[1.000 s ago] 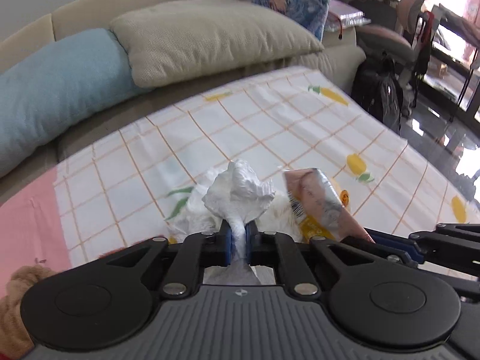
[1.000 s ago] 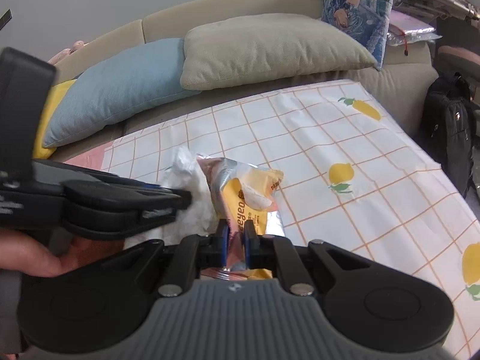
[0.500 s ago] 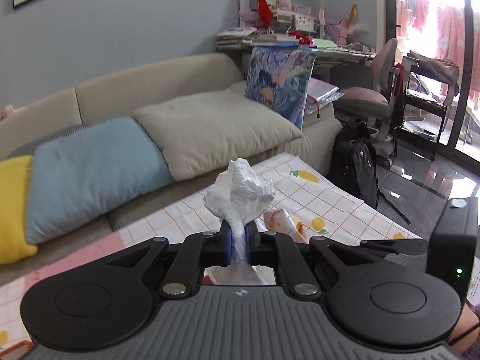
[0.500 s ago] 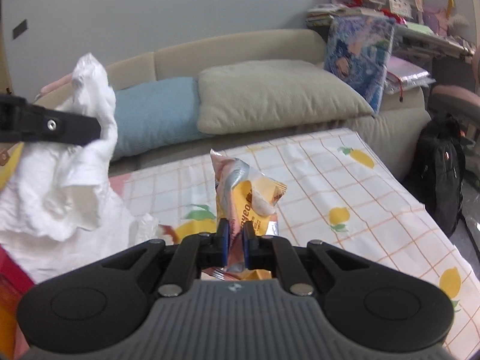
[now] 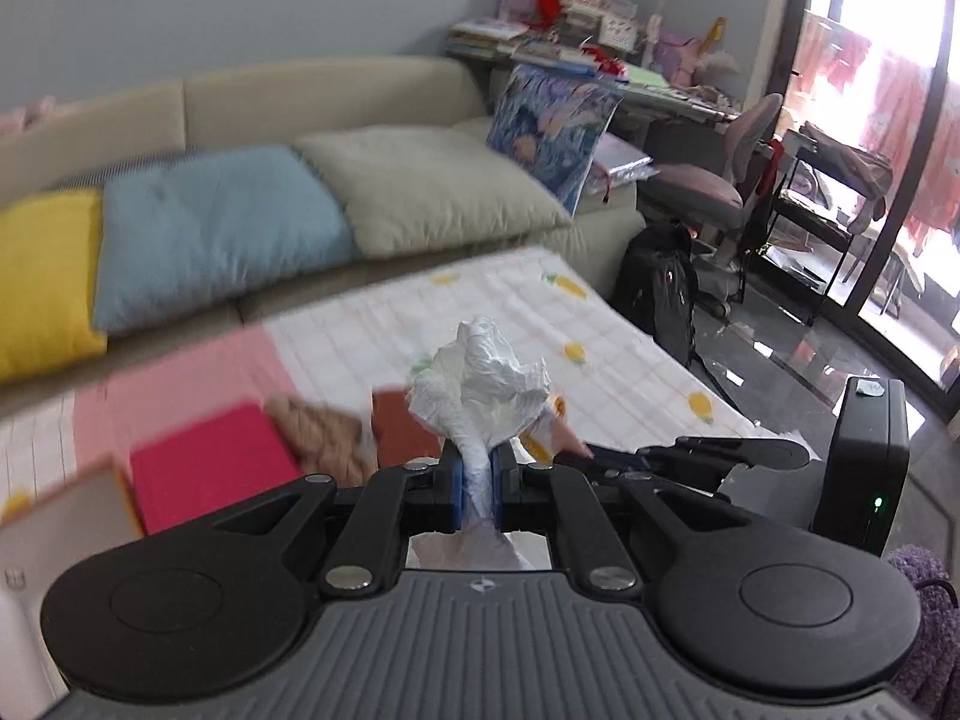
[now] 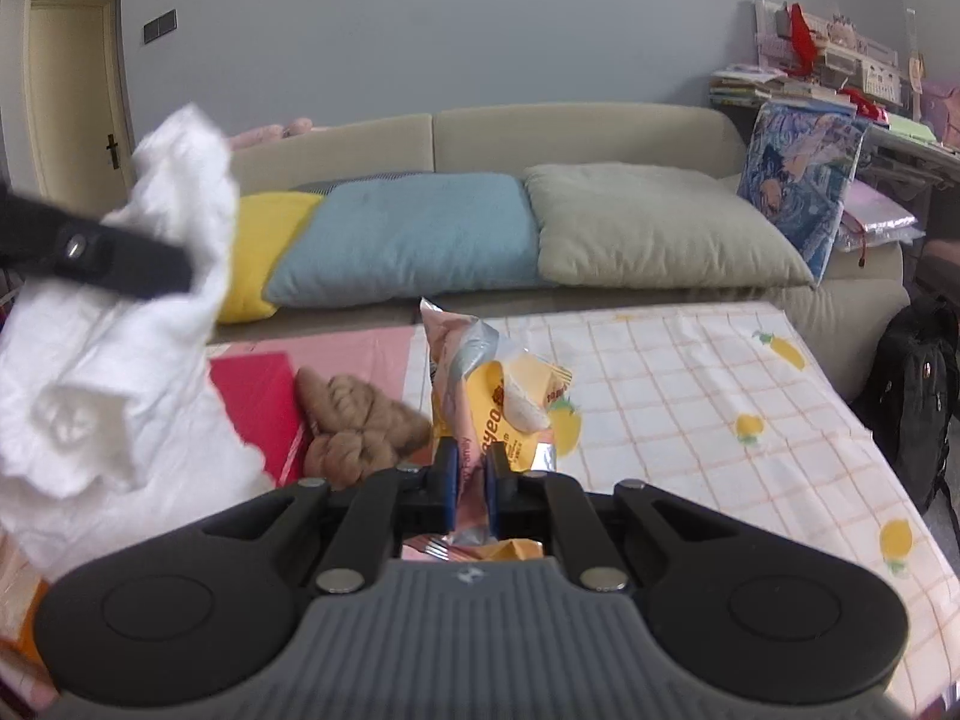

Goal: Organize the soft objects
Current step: 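Lift the snack bag and white bag with both tools toward the bin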

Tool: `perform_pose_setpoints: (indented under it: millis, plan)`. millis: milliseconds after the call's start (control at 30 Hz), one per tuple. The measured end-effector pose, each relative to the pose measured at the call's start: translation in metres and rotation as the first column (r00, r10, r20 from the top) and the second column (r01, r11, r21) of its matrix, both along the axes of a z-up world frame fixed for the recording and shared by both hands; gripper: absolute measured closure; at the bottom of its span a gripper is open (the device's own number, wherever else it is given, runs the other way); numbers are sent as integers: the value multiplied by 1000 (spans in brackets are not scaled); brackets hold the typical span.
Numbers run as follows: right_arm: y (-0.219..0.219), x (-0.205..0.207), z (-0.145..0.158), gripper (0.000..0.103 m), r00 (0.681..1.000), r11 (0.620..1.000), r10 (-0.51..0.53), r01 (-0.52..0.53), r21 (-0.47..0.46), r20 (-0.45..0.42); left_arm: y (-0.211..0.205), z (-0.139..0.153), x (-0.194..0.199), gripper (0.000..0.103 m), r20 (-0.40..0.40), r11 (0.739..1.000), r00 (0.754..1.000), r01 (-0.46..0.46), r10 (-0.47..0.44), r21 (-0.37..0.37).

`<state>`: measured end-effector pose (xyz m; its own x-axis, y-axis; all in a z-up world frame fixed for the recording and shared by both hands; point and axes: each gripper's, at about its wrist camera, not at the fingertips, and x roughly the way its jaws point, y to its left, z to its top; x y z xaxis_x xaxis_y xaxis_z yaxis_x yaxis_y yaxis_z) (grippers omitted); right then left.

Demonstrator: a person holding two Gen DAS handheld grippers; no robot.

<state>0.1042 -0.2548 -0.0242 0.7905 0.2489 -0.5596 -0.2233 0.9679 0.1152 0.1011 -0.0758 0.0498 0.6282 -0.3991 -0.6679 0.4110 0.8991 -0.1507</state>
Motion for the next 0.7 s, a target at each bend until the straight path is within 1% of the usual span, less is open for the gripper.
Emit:
perform_pose_setpoints:
  millis: [33, 100, 233, 267, 333, 367, 433, 467, 500, 533, 567, 600, 633, 667, 700]
  plan:
    - [0, -7, -2, 96, 1000, 1000, 5, -5, 0, -16, 3, -6, -3, 93, -14, 1000, 1000, -16, 16, 11]
    - [3, -17, -9, 96, 998, 1000, 16, -16, -1, -55, 5, -25, -5, 93, -39, 997, 999, -33, 36, 70]
    - [8, -30, -25, 97, 982, 998, 32, -23, 52, -184, 5, -68, -5, 93, -132, 988, 990, -38, 58, 148]
    - [11, -34, -26, 97, 981, 998, 37, -28, 51, -192, 5, -79, -6, 94, -162, 987, 985, -29, 55, 158]
    - [13, -41, -22, 101, 983, 999, 40, -35, 33, -179, 3, -98, -12, 94, -216, 986, 976, 2, 35, 169]
    - [13, -45, -19, 103, 985, 999, 39, -34, 34, -169, 0, -108, -16, 93, -241, 982, 970, 25, 21, 187]
    - [11, -49, -15, 103, 989, 998, 38, -31, 50, -143, -7, -126, -25, 93, -270, 969, 963, 63, 4, 237]
    - [10, -49, -15, 103, 990, 998, 38, -31, 55, -134, -12, -136, -30, 93, -279, 959, 960, 78, 1, 272]
    - [11, -46, -17, 103, 991, 998, 41, -34, 55, -131, -15, -144, -31, 93, -293, 953, 956, 86, 3, 290]
    - [13, -42, -23, 103, 988, 998, 50, -43, 51, -146, -14, -152, -33, 93, -308, 953, 951, 84, 10, 290]
    - [13, -37, -32, 103, 981, 997, 62, -51, 62, -184, -16, -161, -32, 92, -336, 954, 942, 88, 14, 286]
    - [12, -29, -44, 103, 965, 994, 79, -56, 97, -249, -17, -168, -31, 92, -368, 954, 930, 98, 13, 284]
    - [8, -22, -57, 103, 939, 989, 93, -50, 138, -330, -18, -175, -31, 91, -387, 953, 922, 104, 14, 284]
    - [3, -16, -68, 103, 910, 986, 85, -20, 163, -405, -20, -181, -31, 90, -396, 947, 918, 111, 18, 302]
    - [-2, -12, -75, 103, 891, 985, 67, 13, 172, -449, -21, -184, -32, 88, -400, 941, 916, 116, 23, 319]
